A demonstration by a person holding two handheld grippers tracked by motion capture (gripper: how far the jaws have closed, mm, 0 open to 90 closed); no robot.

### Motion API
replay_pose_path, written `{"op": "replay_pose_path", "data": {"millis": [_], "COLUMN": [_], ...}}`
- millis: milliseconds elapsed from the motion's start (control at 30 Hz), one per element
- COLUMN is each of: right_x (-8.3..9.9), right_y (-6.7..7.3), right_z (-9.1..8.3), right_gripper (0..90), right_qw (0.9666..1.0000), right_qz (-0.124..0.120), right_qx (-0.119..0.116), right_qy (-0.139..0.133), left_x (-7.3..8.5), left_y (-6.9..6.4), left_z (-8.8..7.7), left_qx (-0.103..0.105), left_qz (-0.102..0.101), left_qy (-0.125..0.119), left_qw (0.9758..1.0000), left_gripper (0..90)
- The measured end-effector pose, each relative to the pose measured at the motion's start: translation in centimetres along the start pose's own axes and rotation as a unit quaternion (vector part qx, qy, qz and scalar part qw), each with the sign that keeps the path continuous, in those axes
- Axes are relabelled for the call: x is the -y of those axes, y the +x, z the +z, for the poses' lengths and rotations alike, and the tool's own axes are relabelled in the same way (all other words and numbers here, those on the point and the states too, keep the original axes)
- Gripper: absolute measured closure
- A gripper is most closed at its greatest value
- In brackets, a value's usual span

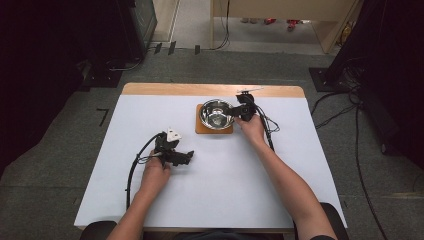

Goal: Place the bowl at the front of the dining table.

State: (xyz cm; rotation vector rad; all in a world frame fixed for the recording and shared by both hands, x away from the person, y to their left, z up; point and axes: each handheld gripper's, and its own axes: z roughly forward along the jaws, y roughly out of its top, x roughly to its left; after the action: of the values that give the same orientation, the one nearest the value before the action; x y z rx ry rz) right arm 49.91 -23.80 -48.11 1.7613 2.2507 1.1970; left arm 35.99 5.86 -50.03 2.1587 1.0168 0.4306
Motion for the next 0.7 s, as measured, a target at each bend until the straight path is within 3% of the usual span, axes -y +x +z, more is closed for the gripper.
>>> {"op": "replay_pose_path", "data": {"millis": [367,700], "right_x": [0.14,0.07], "right_y": [0.13,0.08], "right_z": [0.07,-0.37], "right_gripper": [71.8,57.6], "right_qw": [0.9999,0.9997], "right_qz": [-0.012,-0.019], "right_qx": [-0.001,-0.005], "right_qy": [0.0,-0.017], "left_x": [0.0,0.0], "left_y": [0.0,0.01], "left_z": [0.0,0.0], "left_qx": [0.0,0.0], "left_qz": [0.0,0.0], "left_qy": [0.0,0.0], "left_qw": [1.0,1.0], "left_gripper": [5.1,5.2]}}
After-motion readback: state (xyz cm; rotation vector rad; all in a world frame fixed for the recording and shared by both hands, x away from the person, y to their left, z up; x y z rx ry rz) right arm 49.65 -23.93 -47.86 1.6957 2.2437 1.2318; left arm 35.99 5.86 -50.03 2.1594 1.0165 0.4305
